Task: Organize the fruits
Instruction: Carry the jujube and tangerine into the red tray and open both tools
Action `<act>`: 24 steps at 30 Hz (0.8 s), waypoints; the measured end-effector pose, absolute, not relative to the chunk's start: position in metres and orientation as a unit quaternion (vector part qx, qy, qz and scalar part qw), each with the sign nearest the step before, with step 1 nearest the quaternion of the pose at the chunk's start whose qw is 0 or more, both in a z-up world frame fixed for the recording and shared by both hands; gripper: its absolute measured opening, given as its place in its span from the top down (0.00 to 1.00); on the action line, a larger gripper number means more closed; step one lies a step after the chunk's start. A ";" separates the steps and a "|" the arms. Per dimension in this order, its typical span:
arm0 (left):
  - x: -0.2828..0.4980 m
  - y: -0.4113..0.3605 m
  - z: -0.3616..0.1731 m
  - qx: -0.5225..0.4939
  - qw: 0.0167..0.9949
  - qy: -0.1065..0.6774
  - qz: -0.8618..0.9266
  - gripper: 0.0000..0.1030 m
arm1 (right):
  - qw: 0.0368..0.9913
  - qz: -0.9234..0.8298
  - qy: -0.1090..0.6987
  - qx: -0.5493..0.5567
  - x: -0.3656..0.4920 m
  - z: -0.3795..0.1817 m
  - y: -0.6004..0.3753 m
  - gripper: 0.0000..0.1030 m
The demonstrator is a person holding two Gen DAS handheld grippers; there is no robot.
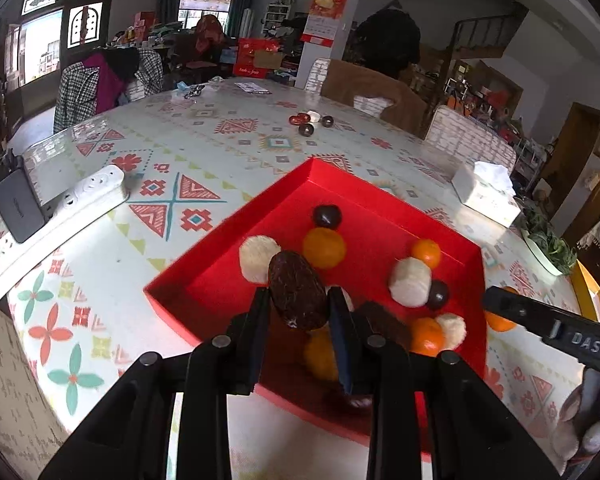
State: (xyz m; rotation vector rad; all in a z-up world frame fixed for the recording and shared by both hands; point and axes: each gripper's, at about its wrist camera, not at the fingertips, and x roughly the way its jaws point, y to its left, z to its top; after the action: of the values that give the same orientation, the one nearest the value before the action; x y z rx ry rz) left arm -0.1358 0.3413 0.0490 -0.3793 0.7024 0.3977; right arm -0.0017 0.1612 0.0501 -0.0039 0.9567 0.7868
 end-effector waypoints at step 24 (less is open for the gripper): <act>-0.129 0.319 0.071 -0.117 0.919 0.311 0.215 0.32 | 0.825 0.350 0.444 0.011 0.021 0.046 0.188 0.56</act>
State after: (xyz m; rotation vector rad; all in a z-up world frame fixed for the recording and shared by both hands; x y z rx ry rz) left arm -0.1295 0.3194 0.0715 -0.2398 0.6388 0.4414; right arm 0.0210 0.1880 0.0455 0.0242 0.9444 0.7438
